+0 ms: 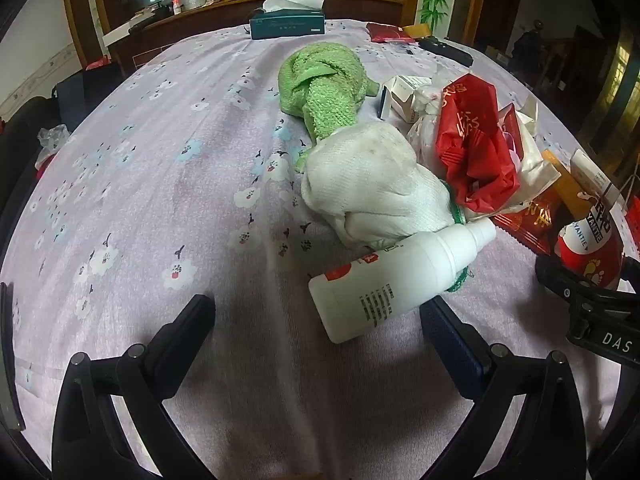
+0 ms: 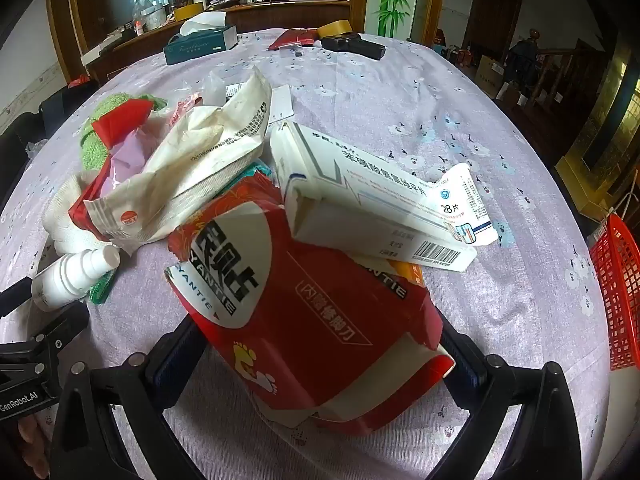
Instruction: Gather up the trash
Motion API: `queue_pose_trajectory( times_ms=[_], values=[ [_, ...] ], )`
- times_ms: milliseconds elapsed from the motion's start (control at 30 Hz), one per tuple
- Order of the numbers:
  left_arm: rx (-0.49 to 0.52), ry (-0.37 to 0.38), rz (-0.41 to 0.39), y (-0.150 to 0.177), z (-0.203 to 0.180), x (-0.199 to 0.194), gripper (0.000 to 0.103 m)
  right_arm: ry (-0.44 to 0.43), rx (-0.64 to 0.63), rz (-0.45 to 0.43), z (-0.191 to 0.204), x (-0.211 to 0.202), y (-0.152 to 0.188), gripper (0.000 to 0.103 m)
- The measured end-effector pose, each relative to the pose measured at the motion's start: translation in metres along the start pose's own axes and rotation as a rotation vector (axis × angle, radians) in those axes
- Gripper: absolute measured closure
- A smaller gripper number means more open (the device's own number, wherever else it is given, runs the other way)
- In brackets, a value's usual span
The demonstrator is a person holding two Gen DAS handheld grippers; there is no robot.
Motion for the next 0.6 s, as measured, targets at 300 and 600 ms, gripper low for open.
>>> queue_pose_trajectory(
  times_ms=[300, 600],
  values=[
    [0.0, -0.001, -0.003, 0.001, 0.0, -0.001, 0.0, 0.001, -0.001, -0.001, 0.0, 0.0, 0.0, 0.0],
    [0.009, -0.03, -0.095, 0.012, 0.0, -0.024, 0.0, 0.0, -0.007, 0.009, 0.0, 0.0, -0.001, 0.0]
  ],
)
Point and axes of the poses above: each gripper's, at about its wrist camera, not at the fingertips, and x roughly the way its jaws point, z to its left, y to its underside, the point moved 3 cm from there along x, roughly the way its jaws point, and after that the axes turned 7 degrees about z, right-handed, at the moved point
